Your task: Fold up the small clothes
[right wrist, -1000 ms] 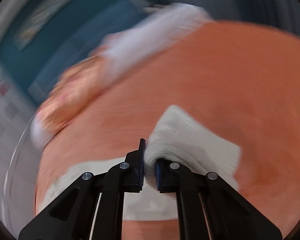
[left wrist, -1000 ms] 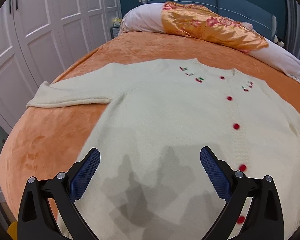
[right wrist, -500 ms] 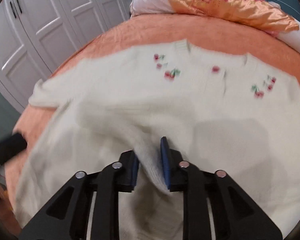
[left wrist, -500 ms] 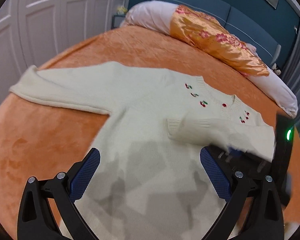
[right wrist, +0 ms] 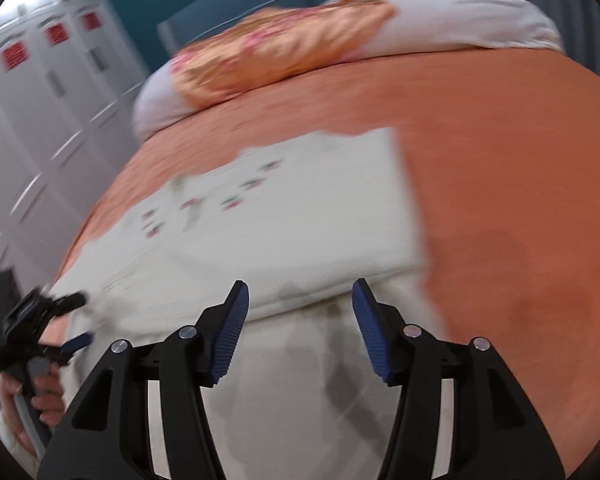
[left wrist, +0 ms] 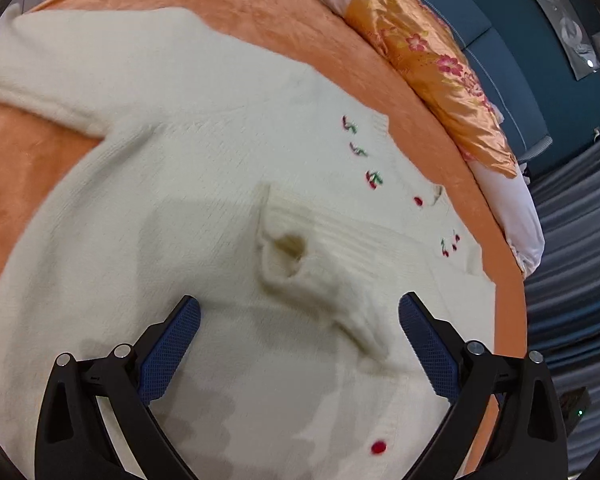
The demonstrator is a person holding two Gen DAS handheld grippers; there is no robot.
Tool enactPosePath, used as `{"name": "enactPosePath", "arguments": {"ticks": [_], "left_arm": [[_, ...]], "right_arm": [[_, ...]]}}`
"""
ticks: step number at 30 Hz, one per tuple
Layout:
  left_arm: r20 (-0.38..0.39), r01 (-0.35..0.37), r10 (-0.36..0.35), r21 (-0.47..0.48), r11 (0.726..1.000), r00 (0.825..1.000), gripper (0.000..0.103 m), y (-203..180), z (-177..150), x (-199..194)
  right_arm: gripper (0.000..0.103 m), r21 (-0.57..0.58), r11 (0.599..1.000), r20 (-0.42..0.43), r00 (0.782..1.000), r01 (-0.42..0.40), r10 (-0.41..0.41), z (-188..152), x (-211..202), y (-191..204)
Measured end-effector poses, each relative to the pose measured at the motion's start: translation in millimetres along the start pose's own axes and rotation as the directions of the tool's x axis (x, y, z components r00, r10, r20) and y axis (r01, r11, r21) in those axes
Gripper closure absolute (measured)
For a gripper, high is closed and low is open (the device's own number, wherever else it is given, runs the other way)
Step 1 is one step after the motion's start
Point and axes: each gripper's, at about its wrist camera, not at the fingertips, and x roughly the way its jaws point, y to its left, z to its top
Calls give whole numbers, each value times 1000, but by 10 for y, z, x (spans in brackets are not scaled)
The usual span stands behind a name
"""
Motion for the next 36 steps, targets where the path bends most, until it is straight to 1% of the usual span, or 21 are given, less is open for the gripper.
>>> {"name": "enactPosePath", "arguments": {"ticks": [1,3,5,8,9,11,13,14,16,17,18,19,20,21,22,23,24,26,30,34,36], "left_arm": [[3,23,-23,21,1000,1000,34,-49,26,15],[-34,57,-55,66,996,998,84,-148,90,85],[-33,63,-60,102,993,998,93,-264,175,127],[25,53,-59,197,979,998,95,-494,312,54],[50,50,-64,244,968,997,95,-609,380,5],[112,45,-85,317,947,990,95,-816,501,-133],[180,47,-122,370,928,976,95,-959,615,-302],[211,48,-140,389,920,967,95,-1011,648,-370],[297,49,-191,427,903,936,95,-1059,693,-563],[329,41,-197,426,904,924,95,-1012,696,-594],[323,39,-188,418,908,927,94,-952,699,-528],[287,25,-151,401,916,946,94,-846,686,-337],[259,4,-114,389,921,959,94,-772,661,-181],[191,-43,-30,366,930,981,94,-633,615,151],[123,-74,33,346,935,992,94,-497,555,425],[92,-99,73,329,939,993,94,-414,511,558],[98,-101,74,307,946,992,93,-292,436,643],[145,-54,13,279,959,989,92,-181,365,589],[164,-15,-27,250,968,986,88,-132,329,569],[176,-20,-26,255,967,984,88,-113,316,577],[181,-24,-24,258,966,983,87,-124,304,569]], "right_arm": [[50,15,1000,11,1000,12,-12,-15,-23,-59],[44,58,997,38,998,50,-52,141,20,-197],[41,83,992,35,995,89,-93,256,135,-277],[43,86,987,-32,991,133,-131,389,482,-270],[48,90,987,-51,991,132,-128,408,549,-331],[92,94,990,-79,992,105,-98,439,655,-350],[93,87,994,12,997,68,-70,488,507,-307],[94,97,995,108,994,21,-31,526,316,-260],[94,135,989,259,966,-57,20,482,7,-246],[94,146,987,289,957,-71,26,447,-45,-256],[94,150,987,298,955,-50,3,390,-29,-256],[94,144,990,264,964,0,-39,351,74,-253],[94,131,989,150,985,65,-85,299,335,-274],[94,135,984,58,991,114,-123,239,546,-320],[94,147,982,29,992,120,-126,210,625,-356],[93,165,981,47,993,99,-108,230,576,-391],[92,174,980,54,993,95,-106,266,526,-394],[92,185,978,72,991,100,-115,300,402,-376],[90,162,985,190,978,55,-86,274,39,-208],[90,6,1000,98,995,-26,25,199,265,296],[90,-62,998,53,998,-19,23,103,409,432]]}}
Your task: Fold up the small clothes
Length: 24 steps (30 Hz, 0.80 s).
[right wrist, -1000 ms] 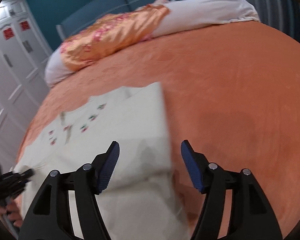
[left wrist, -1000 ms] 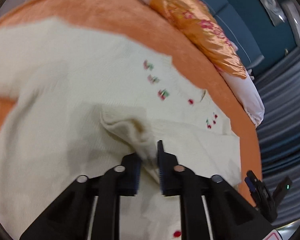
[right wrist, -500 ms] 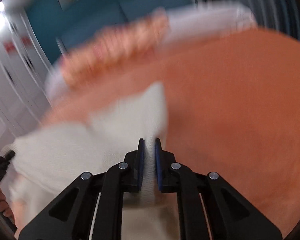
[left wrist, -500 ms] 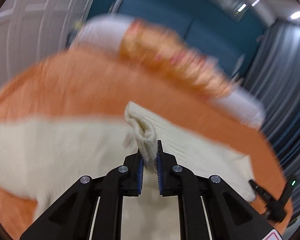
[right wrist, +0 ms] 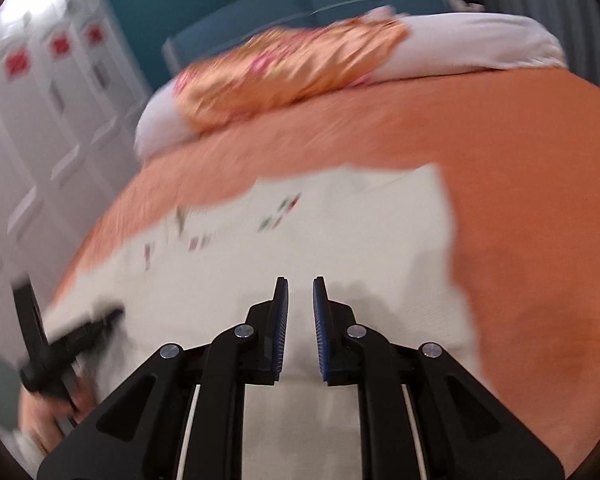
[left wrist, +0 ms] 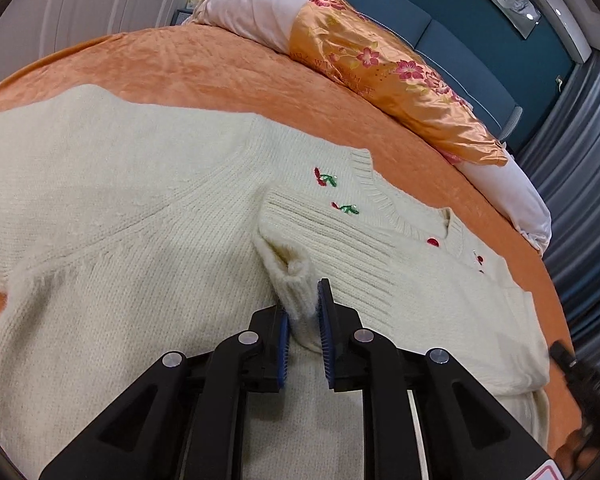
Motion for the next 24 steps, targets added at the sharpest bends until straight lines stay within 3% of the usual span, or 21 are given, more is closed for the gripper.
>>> {"name": "enactPosePath", "arguments": {"ticks": [3,4,6,9,10,15,22,24], "left_arm": [[1,7,-7,-7,1000,1000,86,26,-4,2],[1,9,-9,-9,1000,1000,86,33,-2,2],[4,15,-14,-12,1000,1000,86,45,-4,3],[7,24,-24,-17,1000,1000,86,63,-12,-6],[8,25,-24,-17,1000,1000,86,63,-10,-6],[9,15,-15,-19,1000,1000,85,63,-20,-33],[22,-42,45,-103,994,999,83,302,-52,-306],[8,-62,63,-120,991,998,94,421,-54,-375]], "right_arm": [[96,9,998,-63,996,64,-63,-120,154,-133],[96,61,997,-59,997,56,-53,-110,131,-244],[101,166,979,-12,993,118,-118,-87,-51,-577],[103,223,968,-1,993,119,-122,-142,-119,-817],[103,229,968,0,994,107,-110,-166,-109,-830],[103,118,969,16,975,216,-220,-229,31,-594],[103,156,974,25,985,164,-170,-287,-8,-741],[103,154,974,28,985,166,-172,-291,-10,-737]]}}
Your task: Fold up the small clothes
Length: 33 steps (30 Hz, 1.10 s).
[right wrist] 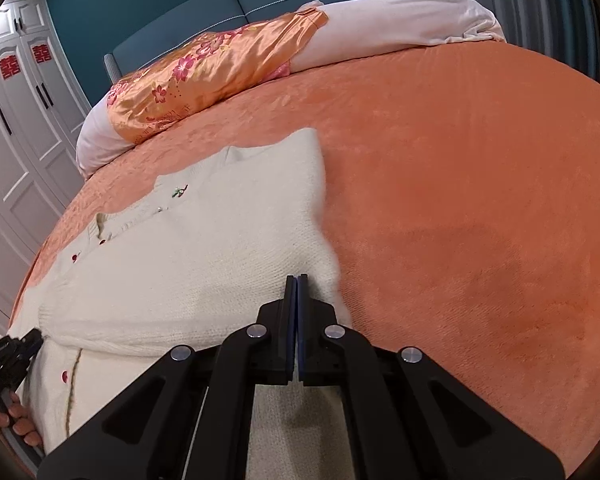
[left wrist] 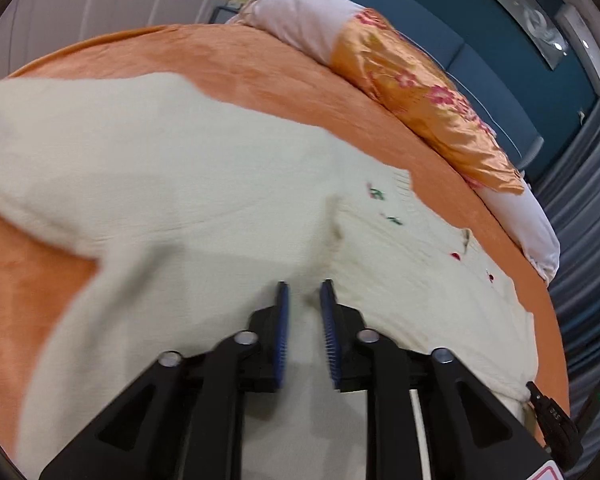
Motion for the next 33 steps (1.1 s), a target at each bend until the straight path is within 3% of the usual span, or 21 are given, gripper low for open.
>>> {"name": "enactPosePath", "arguments": {"ticks": [4,7,11,13,16,22,26,28,29,30,32,33], "left_arm": [[-40,-31,32,27,999,999,97,130,34,-151],[-20,-94,95,56,994,995,94,251,100,-403],[39,-142,144,-50,989,989,62,794,312,-874],[61,-185,195,-142,972,979,59,1215,503,-1099],[71,-234,271,-331,914,960,59,1944,754,-1387],[88,-202,322,-618,760,943,59,2988,1038,-1621],[99,-167,304,-657,735,948,59,3165,1074,-1531],[116,-145,287,-651,745,951,63,3176,1105,-1492],[126,-125,266,-646,753,956,75,3179,1134,-1462],[123,-118,257,-650,751,959,96,3188,1150,-1428],[133,-91,242,-674,733,961,96,3181,1182,-1429],[155,-79,243,-670,738,957,96,3125,1210,-1479]], "right_arm": [[103,4,1000,1,1000,-3,3,-5,-4,2],[103,4,1000,3,1000,-3,3,-8,-6,-2],[103,8,1000,7,1000,-7,7,-12,-6,-3],[103,10,1000,8,1000,-9,9,-11,-4,-3],[103,9,1000,8,1000,-7,7,-12,1,2],[103,-2,1000,8,1000,8,-8,-11,4,28],[103,-10,1000,9,1000,19,-19,-11,10,47],[103,-10,1000,10,1000,19,-19,-10,12,49],[103,-10,1000,10,1000,19,-19,-11,9,50],[103,-9,1000,10,1000,19,-19,-13,8,52],[103,-9,1000,10,1000,19,-19,-13,8,51],[103,-9,1000,10,1000,19,-18,-14,7,51]]}}
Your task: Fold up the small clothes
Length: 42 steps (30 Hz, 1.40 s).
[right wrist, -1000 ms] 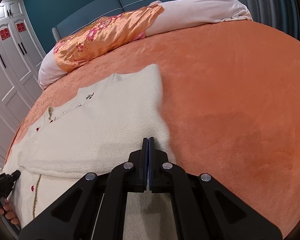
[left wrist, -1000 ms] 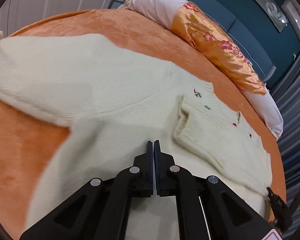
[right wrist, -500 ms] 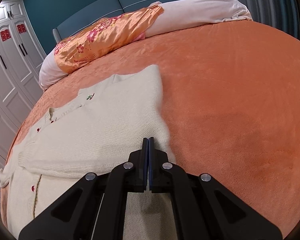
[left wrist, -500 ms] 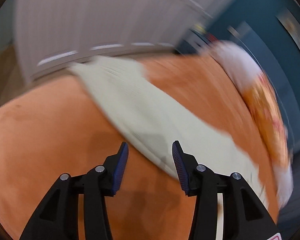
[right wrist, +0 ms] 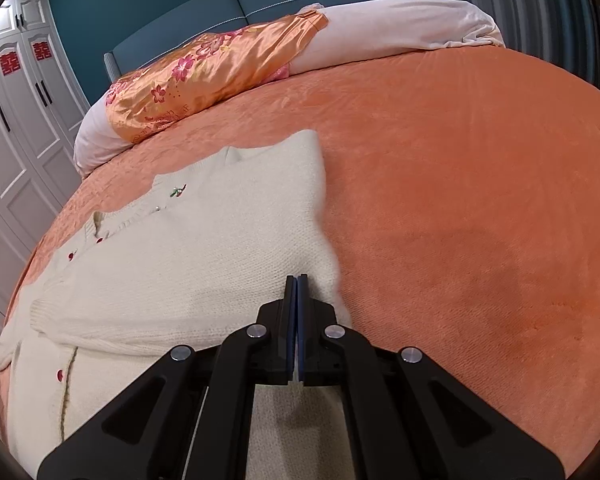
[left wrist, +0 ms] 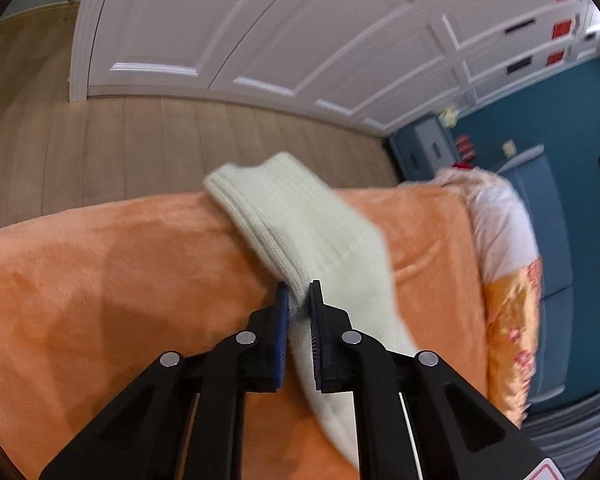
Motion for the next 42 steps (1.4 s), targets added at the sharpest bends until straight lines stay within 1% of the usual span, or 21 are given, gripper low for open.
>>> {"name": "enactPosePath", "arguments": {"ticks": [3,5,6,9,11,14,15,17,18,22,23,25,27,28,29,33,34,36,38,40,42], "left_arm": [[49,36,-43,145,989,998,96,-459,-89,-253],[38,99,-113,265,959,993,97,-881,-243,-415],[5,168,-180,330,929,984,97,-1193,-405,-510],[-93,301,-289,421,856,953,97,-1829,-870,-628],[-166,385,-350,488,783,922,97,-2283,-1318,-701],[-305,509,-408,544,667,861,97,-2860,-2172,-727],[-369,549,-407,548,631,836,97,-3012,-2550,-685],[-449,570,-355,573,589,820,96,-3172,-3157,-532],[-478,554,-294,614,562,828,94,-3198,-3614,-404],[-519,493,-105,701,516,848,93,-2923,-4597,-58],[-525,488,-86,704,516,847,93,-2816,-4685,-39],[-548,492,-74,672,554,833,89,-2584,-4744,3],[-558,484,-92,613,624,825,77,-2393,-4567,19],[-552,477,-106,590,651,827,76,-2338,-4441,43],[-539,464,-117,571,677,834,76,-2257,-4329,50],[-434,364,-144,481,797,889,70,-1909,-3641,63],[-410,339,-140,466,817,901,69,-1827,-3506,57],[-360,288,-126,441,850,924,66,-1697,-3150,57],[-332,264,-118,436,860,936,66,-1626,-2949,36],[-301,235,-107,428,873,948,63,-1558,-2792,37],[-299,224,-106,397,890,948,61,-1490,-2738,53]], "right_arm": [[103,6,1000,3,1000,-6,6,-1,1,-8],[103,12,1000,6,1000,-14,14,-5,0,-18],[103,16,1000,6,1000,-16,16,-5,-1,-20],[103,25,999,8,1000,-27,27,-6,-3,-31],[103,29,999,9,999,-31,31,-10,-6,-35],[103,38,998,10,999,-42,41,-12,-7,-52],[103,43,998,11,999,-47,46,-13,-9,-60],[103,53,997,12,998,-59,58,-15,-10,-79],[103,56,996,13,998,-62,62,-17,-13,-86],[103,71,994,16,997,-79,78,-21,-20,-116],[103,78,993,17,996,-87,86,-22,-22,-127],[103,90,991,20,995,-102,101,-26,-23,-151],[103,104,988,21,993,-118,116,-24,-21,-179],[103,107,987,21,993,-120,119,-21,-21,-182],[103,108,987,18,993,-120,119,-12,-22,-185],[101,80,992,20,995,-99,98,19,-87,-109],[97,60,995,11,997,-80,80,40,-107,-47],[80,12,998,16,998,-60,59,86,-188,108],[40,-2,997,39,997,-73,73,110,-285,258],[34,5,992,31,992,-126,126,136,-318,402],[34,15,983,-17,983,-182,182,163,-265,580]]}}
